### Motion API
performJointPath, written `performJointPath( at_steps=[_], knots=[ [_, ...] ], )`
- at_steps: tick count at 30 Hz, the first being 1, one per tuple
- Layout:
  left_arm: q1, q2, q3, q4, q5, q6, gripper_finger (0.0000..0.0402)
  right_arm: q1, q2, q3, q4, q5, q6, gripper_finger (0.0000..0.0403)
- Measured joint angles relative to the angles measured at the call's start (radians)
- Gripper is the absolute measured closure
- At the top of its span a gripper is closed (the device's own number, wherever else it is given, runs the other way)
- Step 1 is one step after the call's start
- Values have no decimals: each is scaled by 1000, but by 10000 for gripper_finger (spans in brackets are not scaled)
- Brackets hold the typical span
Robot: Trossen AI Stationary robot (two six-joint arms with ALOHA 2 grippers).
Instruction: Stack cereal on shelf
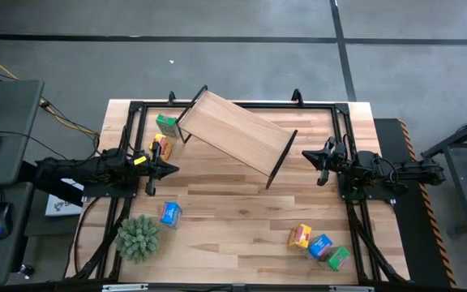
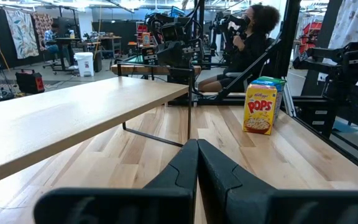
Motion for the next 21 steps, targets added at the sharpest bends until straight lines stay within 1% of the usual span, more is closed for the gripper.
performJointPath(
  at_steps=[8, 10, 11, 12, 16, 18, 21],
  knots=[
    [0, 0, 0, 0, 0, 0, 401, 0, 0, 0, 0, 0, 0, 402],
    [0, 0, 0, 0, 0, 0, 401, 0, 0, 0, 10, 0, 30, 402],
    [0, 0, 0, 0, 0, 0, 401, 0, 0, 0, 32, -1, 89, 402],
    [0, 0, 0, 0, 0, 0, 401, 0, 0, 0, 65, -4, 187, 402],
    [0, 0, 0, 0, 0, 0, 401, 1, -1, 0, 234, 9, 667, 402],
    [0, 0, 0, 0, 0, 0, 401, 1, -1, 0, 285, 62, 822, 402],
    [0, 0, 0, 0, 0, 0, 401, 0, -1, 0, 317, 199, 942, 402]
  ],
)
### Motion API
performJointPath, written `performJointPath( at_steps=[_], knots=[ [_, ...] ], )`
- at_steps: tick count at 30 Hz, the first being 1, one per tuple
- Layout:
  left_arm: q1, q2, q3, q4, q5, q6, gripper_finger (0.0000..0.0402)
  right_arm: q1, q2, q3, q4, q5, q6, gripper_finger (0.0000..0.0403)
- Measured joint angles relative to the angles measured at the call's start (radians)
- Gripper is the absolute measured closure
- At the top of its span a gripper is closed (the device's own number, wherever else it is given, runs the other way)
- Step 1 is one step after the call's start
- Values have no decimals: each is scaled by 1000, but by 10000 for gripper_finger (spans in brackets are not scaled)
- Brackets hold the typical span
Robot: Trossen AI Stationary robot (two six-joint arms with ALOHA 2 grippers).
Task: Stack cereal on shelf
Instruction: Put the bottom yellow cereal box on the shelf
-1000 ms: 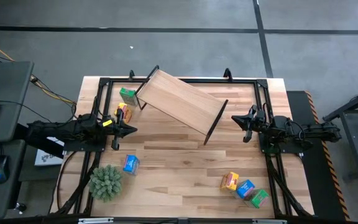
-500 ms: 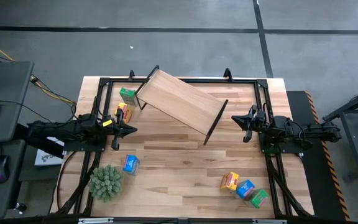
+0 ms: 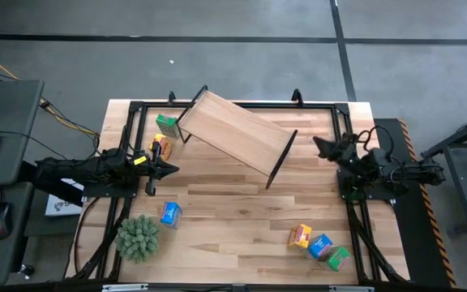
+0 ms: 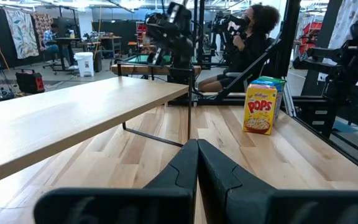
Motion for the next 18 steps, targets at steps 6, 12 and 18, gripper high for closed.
performJointPath(
  at_steps=[6, 12, 18],
  knots=[
    [0, 0, 0, 0, 0, 0, 401, 0, 9, 12, 67, 134, 190, 402],
    [0, 0, 0, 0, 0, 0, 401, 11, 261, 255, 152, 79, -50, 402],
    [0, 0, 0, 0, 0, 0, 401, 55, 680, 641, 29, -281, -287, 402]
  ],
)
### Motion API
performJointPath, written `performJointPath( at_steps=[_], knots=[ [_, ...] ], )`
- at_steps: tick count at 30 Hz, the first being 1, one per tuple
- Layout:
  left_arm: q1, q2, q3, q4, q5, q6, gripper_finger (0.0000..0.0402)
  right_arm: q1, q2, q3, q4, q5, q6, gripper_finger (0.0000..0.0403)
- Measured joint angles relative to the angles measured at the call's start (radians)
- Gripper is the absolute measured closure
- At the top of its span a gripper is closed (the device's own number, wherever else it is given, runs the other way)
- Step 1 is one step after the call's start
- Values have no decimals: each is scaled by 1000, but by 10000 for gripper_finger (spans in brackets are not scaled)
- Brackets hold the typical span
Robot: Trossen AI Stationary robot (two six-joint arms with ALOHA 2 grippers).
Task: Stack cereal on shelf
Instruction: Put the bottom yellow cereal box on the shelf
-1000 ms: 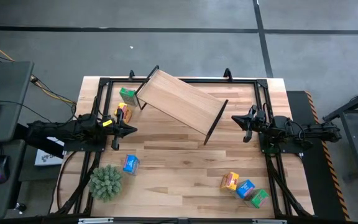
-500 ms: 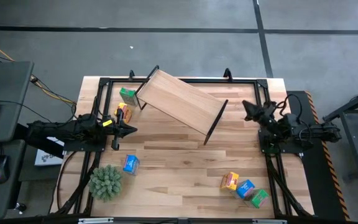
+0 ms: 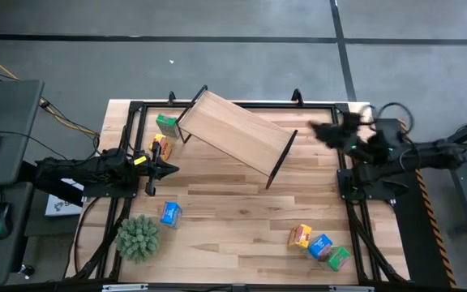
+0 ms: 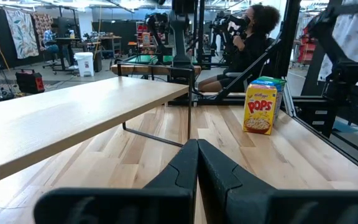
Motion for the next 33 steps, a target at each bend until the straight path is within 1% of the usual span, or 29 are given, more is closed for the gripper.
performJointPath(
  at_steps=[2, 3, 4, 6, 8, 12, 15, 16, 19, 23, 25, 28, 31, 33],
  knots=[
    [0, 0, 0, 0, 0, 0, 401, 10, 105, 132, -158, -167, -22, 402],
    [0, 0, 0, 0, 0, 0, 401, 14, 152, 196, -267, -245, 1, 402],
    [0, 0, 0, 0, 0, 0, 401, 19, 198, 261, -370, -311, 45, 402],
    [0, 0, 0, 0, 0, 0, 401, 35, 281, 387, -595, -410, 161, 402],
    [0, 0, 0, 0, 0, 0, 401, 57, 360, 493, -825, -466, 263, 402],
    [0, 0, 0, 0, 0, 0, 401, 116, 494, 654, -1254, -521, 413, 402],
    [0, 0, 0, 0, 0, 0, 401, 185, 563, 717, -1497, -533, 516, 402],
    [0, 0, 0, 0, 0, 0, 401, 212, 580, 728, -1552, -533, 549, 402],
    [0, 0, 0, 0, 0, 0, 401, 297, 609, 724, -1637, -534, 675, 402],
    [0, 0, 0, 0, 0, 0, 401, 393, 628, 674, -1639, -537, 858, 399],
    [0, 0, 0, 0, 0, 0, 401, 434, 629, 655, -1637, -534, 928, 388],
    [0, 0, 0, 0, 0, 0, 401, 481, 629, 635, -1634, -513, 1010, 349],
    [0, 0, 0, 0, 0, 0, 401, 514, 629, 629, -1629, -486, 1068, 290],
    [0, 0, 0, 0, 0, 0, 401, 534, 629, 629, -1618, -444, 1114, 248]
  ],
)
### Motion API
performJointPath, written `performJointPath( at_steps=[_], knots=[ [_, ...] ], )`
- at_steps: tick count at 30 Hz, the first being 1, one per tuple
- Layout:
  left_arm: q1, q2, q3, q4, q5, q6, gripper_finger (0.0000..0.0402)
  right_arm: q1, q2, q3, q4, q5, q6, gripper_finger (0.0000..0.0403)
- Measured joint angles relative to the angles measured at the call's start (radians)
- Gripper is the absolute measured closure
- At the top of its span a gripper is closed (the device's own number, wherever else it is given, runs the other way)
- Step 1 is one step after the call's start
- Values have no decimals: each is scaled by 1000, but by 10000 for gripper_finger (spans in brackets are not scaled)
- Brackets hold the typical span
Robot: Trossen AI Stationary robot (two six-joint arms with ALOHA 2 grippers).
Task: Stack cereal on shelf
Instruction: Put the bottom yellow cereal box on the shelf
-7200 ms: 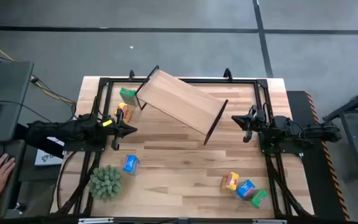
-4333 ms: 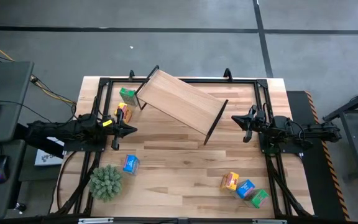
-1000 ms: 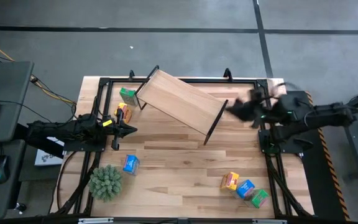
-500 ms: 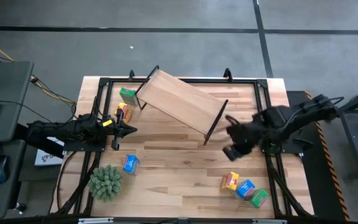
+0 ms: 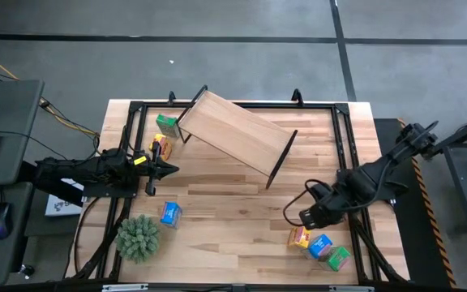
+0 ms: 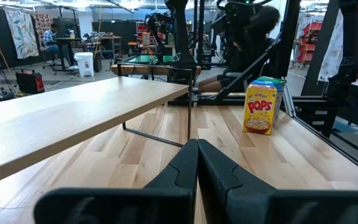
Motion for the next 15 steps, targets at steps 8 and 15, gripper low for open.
performJointPath(
  at_steps=[8, 15],
  knots=[
    [0, 0, 0, 0, 0, 0, 401, 54, 30, 0, -12, 171, 269, 147],
    [0, 0, 0, 0, 0, 0, 401, 64, 132, 0, 30, 176, 369, 141]
  ],
)
